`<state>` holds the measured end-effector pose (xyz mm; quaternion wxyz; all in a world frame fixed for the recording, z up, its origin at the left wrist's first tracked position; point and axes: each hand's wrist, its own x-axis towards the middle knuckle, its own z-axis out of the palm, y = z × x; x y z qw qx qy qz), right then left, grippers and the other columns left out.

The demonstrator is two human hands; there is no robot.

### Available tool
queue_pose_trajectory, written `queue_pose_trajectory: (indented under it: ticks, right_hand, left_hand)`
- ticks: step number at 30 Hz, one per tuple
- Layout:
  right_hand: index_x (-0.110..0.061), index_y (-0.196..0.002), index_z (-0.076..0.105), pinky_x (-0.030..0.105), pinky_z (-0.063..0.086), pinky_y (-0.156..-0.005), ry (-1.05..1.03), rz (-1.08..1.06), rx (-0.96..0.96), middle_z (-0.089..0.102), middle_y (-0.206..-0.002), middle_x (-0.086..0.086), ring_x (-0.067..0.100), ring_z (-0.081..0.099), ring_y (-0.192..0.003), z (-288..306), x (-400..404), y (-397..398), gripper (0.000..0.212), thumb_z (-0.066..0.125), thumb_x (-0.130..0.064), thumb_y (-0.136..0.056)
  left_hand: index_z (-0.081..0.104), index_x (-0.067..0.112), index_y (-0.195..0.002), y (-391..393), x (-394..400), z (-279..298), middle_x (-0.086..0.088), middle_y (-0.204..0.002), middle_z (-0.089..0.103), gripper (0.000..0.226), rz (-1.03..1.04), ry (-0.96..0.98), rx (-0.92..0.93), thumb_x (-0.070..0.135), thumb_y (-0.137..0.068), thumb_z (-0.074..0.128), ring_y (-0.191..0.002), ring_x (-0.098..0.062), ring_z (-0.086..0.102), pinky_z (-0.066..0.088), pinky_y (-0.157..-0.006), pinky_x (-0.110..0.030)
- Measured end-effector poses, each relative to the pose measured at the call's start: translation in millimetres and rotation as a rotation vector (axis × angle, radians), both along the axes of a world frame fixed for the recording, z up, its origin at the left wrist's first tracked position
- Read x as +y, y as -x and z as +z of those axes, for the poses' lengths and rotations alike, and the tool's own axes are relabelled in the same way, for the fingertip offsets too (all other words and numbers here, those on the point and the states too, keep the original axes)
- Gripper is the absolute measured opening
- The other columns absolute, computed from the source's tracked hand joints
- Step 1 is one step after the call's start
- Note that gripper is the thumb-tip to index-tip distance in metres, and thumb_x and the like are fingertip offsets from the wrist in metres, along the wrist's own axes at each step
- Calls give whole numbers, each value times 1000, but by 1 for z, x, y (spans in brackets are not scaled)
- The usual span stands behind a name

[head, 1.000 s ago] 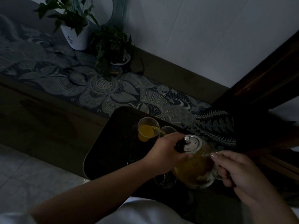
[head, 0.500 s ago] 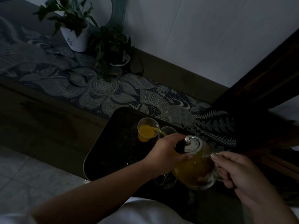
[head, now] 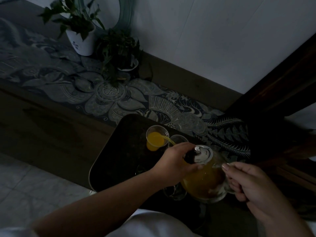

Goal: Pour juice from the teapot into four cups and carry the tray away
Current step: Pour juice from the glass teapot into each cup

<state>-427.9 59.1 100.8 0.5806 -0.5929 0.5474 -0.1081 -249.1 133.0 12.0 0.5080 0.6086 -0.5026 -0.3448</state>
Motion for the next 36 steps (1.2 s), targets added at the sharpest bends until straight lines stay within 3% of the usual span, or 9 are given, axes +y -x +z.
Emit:
queue_pose_trajectory:
  ticks: [6,12,21,31,36]
  right_hand:
    - [-12,-58,55,17,20,-37,-14,-1,19,35,-49,0,7,29,-41,1,4,-2,32,61,-22,-88]
    - [-9,-63,56,16,20,-36,-26,-16,25,35,-48,-1,7,29,-41,1,6,-4,29,60,-20,-89]
    - [-10,-61,54,17,18,-40,-26,-7,29,34,-47,-2,9,27,-42,3,9,-8,31,60,-22,-90]
    - [-10,-62,55,17,18,-39,-20,-13,34,35,-49,-2,7,28,-42,1,11,-12,30,59,-22,-90]
    - [-5,-70,55,17,16,-40,-18,-40,19,32,-50,0,8,27,-41,-3,13,-12,25,58,-19,-91]
  left_hand:
    - [60,19,-125,0,0,-3,9,-122,61,48,-9,0,28,26,-81,77,-109,3,55,48,-92,-17]
    - [59,22,-125,-2,1,-7,16,-119,58,48,-8,0,39,26,-80,77,-110,4,54,46,-91,-11]
    - [59,20,-126,-5,1,-11,9,-124,60,49,-17,4,42,27,-81,76,-113,-2,56,51,-96,-28]
    - [60,19,-124,-10,2,-10,8,-121,60,47,-11,13,22,27,-81,76,-110,-1,56,49,-93,-21]
    - [59,18,-126,-10,2,-9,8,-124,60,49,-8,11,-9,25,-81,76,-111,0,54,43,-91,-10]
